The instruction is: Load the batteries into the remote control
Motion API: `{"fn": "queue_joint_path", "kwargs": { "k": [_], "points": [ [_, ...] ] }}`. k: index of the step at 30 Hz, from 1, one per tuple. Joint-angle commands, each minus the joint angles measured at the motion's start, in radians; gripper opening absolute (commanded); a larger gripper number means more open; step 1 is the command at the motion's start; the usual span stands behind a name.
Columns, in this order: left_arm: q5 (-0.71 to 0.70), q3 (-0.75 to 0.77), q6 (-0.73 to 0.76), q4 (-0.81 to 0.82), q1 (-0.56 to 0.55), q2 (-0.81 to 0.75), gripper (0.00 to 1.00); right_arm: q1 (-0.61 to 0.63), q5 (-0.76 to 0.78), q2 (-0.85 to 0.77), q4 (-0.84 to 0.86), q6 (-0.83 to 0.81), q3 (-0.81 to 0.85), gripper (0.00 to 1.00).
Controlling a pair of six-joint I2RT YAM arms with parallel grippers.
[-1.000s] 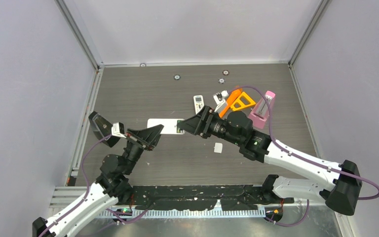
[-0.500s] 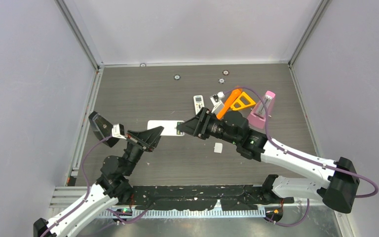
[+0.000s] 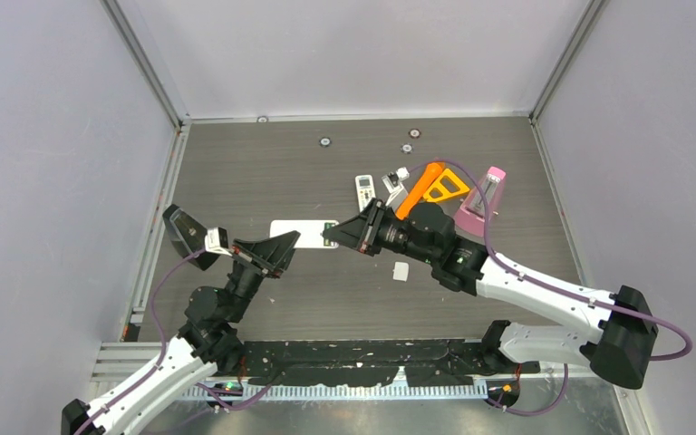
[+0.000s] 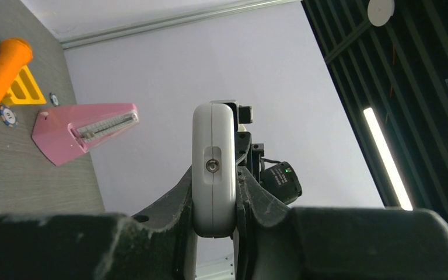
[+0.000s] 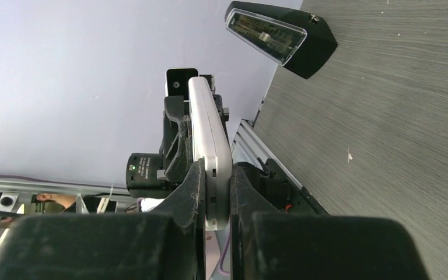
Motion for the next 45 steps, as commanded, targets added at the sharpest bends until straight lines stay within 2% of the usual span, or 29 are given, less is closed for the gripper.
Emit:
{"fn": "queue_joint_path", "kwargs": {
  "k": [1,2,3,4,6,10,13,18,21,24,28,34,40,45],
  "points": [
    [0.015,0.007,0.045,0.093,0.002,0.016,0.0,-0.006,0.025,-0.024,0.001,-0.021,0.005,0.08],
    [0.016,0.007,0.05,0.095,0.001,0.016,0.0,-0.006,0.025,-0.027,0.0,-0.017,0.002,0.19],
    [0.019,0.007,0.056,0.095,0.002,0.015,0.0,-0.008,0.025,-0.033,0.006,-0.014,0.001,0.26],
    [0.022,0.006,0.065,0.096,0.002,0.013,0.0,-0.009,0.026,-0.036,0.011,-0.01,-0.005,0.39],
    [0.028,0.004,0.085,0.099,0.002,0.007,0.0,-0.014,0.026,-0.05,0.017,-0.01,-0.008,0.51],
    [0.064,-0.003,0.14,0.101,0.002,-0.014,0.0,-0.027,0.013,-0.076,0.016,-0.03,-0.007,0.61],
    [0.108,-0.003,0.189,0.095,0.002,-0.032,0.0,-0.044,-0.013,-0.096,0.003,-0.057,-0.004,0.63],
    [0.215,0.009,0.271,0.077,0.002,-0.051,0.0,-0.08,-0.18,-0.136,-0.025,-0.226,0.035,0.65],
    [0.319,0.043,0.335,0.067,0.002,-0.026,0.0,-0.09,-0.306,-0.132,-0.2,-0.444,0.134,0.66],
    [0.436,0.096,0.392,0.048,0.002,0.029,0.0,-0.095,-0.364,-0.125,-0.367,-0.575,0.188,0.66],
    [0.521,0.132,0.426,0.038,0.002,0.099,0.0,-0.118,-0.291,-0.151,-0.495,-0.644,0.207,0.66],
    [0.566,0.154,0.465,-0.029,0.002,0.166,0.0,-0.146,-0.039,-0.201,-0.625,-0.622,0.167,0.66],
    [0.42,0.181,0.501,-0.29,0.008,0.129,0.0,-0.165,0.187,-0.197,-0.763,-0.593,0.132,0.67],
    [0.298,0.141,0.44,-0.382,0.034,0.06,0.0,-0.184,0.24,-0.074,-0.826,-0.672,0.093,0.67]
  ]
}}
